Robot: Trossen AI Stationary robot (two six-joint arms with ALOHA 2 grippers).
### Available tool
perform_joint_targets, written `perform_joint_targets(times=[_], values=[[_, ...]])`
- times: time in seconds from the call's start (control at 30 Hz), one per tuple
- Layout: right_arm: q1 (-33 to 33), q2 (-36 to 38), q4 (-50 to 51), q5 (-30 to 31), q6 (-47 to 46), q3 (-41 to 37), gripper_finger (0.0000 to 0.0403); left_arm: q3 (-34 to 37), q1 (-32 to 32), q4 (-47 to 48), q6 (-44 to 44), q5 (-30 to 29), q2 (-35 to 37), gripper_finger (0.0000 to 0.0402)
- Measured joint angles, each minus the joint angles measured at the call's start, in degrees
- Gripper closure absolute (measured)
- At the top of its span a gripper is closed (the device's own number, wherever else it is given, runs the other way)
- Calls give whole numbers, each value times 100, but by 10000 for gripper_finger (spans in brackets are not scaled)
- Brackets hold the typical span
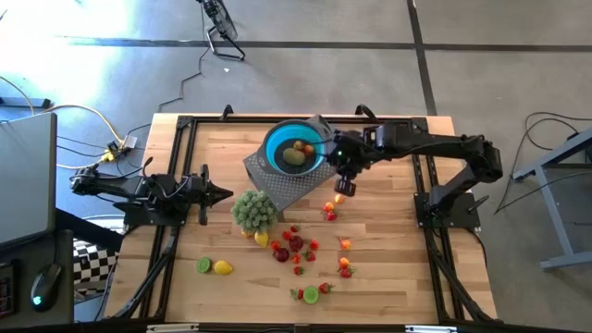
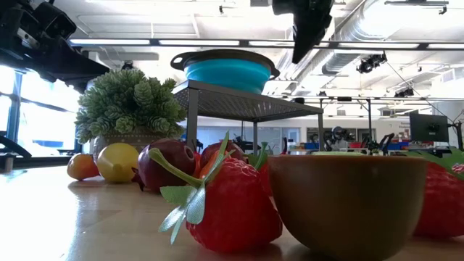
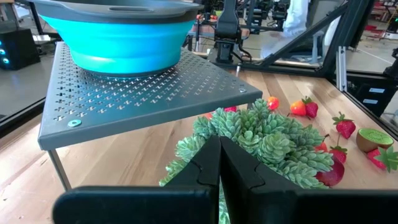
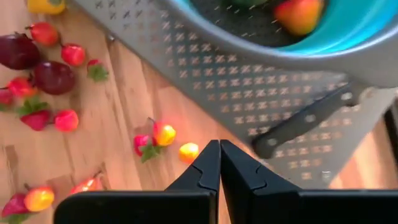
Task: Pick & Place Fruit
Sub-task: Put the pear into the blue strainer bowl on the shelf
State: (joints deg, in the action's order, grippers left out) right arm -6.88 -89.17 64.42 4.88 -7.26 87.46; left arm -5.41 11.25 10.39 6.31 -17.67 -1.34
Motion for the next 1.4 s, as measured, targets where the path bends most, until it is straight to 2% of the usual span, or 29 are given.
perform_joint_targets(times=[0.27,0.47,0.73,0.87,1.23,1.4], values=[[321,258,-387,79,-175,-807,400,0,1,-2,0,0,0,401],[367,961,-1229,-120,-373,-1806,400,1,2,-4,0,2,-1,401],[395,1935,-2284,-703,-522,-3384,399,2,0,-18,0,2,0,401],[461,2245,-3164,-976,-674,-4107,399,2,2,-26,0,0,0,401],[759,2358,-5199,-917,-1084,-5439,399,2,0,-31,0,0,0,401],[767,2353,-5485,-272,-1510,-5770,398,2,1,-31,0,0,0,401]])
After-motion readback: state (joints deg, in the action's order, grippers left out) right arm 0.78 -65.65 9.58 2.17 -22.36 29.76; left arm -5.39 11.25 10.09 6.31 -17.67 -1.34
